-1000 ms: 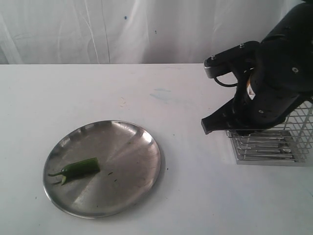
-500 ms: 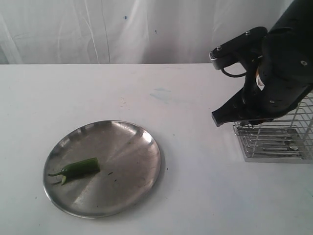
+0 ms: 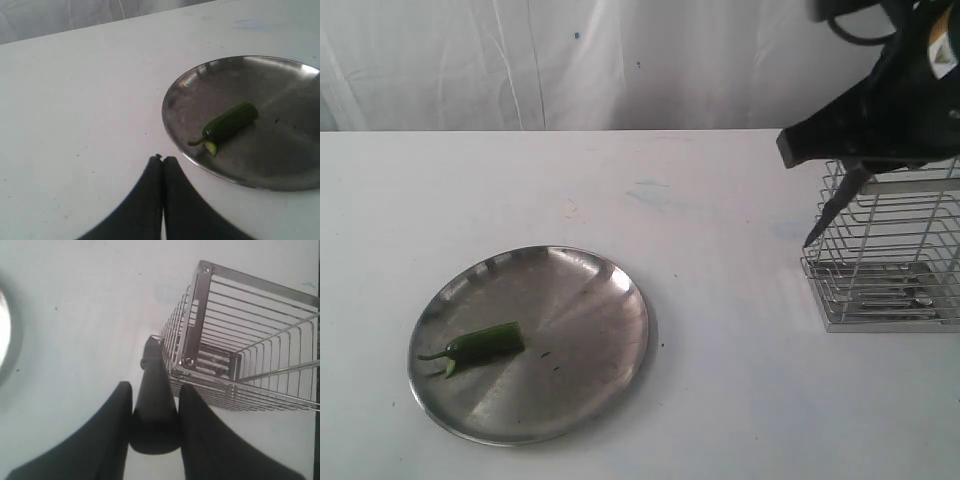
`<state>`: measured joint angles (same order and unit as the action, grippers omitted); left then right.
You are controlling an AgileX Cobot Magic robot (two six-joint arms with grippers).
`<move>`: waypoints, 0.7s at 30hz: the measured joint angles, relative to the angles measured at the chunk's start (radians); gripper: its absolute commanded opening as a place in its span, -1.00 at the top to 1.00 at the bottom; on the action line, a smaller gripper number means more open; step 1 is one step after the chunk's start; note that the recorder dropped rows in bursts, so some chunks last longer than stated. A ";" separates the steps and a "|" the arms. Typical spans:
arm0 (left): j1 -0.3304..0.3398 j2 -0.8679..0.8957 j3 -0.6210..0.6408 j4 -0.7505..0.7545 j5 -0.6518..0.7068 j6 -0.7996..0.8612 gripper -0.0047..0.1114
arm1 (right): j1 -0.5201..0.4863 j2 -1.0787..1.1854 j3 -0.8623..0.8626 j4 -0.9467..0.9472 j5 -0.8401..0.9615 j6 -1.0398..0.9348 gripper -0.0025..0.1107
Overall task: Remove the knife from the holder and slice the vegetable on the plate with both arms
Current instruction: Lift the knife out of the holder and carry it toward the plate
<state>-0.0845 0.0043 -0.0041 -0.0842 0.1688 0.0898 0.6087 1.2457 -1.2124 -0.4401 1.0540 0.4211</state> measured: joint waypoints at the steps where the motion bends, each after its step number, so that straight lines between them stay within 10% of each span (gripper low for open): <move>1: 0.000 0.000 0.000 0.000 0.000 0.000 0.92 | 0.000 -0.014 -0.010 0.023 0.008 -0.025 0.96; 11: 0.000 0.000 0.000 0.000 0.000 0.000 0.92 | 0.000 -0.086 -0.057 0.204 -0.030 -0.169 0.96; 21: 0.000 0.000 0.000 0.000 0.000 0.000 0.92 | 0.000 -0.076 0.066 0.663 -0.568 -0.395 0.96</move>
<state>-0.0845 0.0043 -0.0041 -0.0842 0.1688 0.0898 0.6087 1.1701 -1.1464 0.2228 0.4865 0.0261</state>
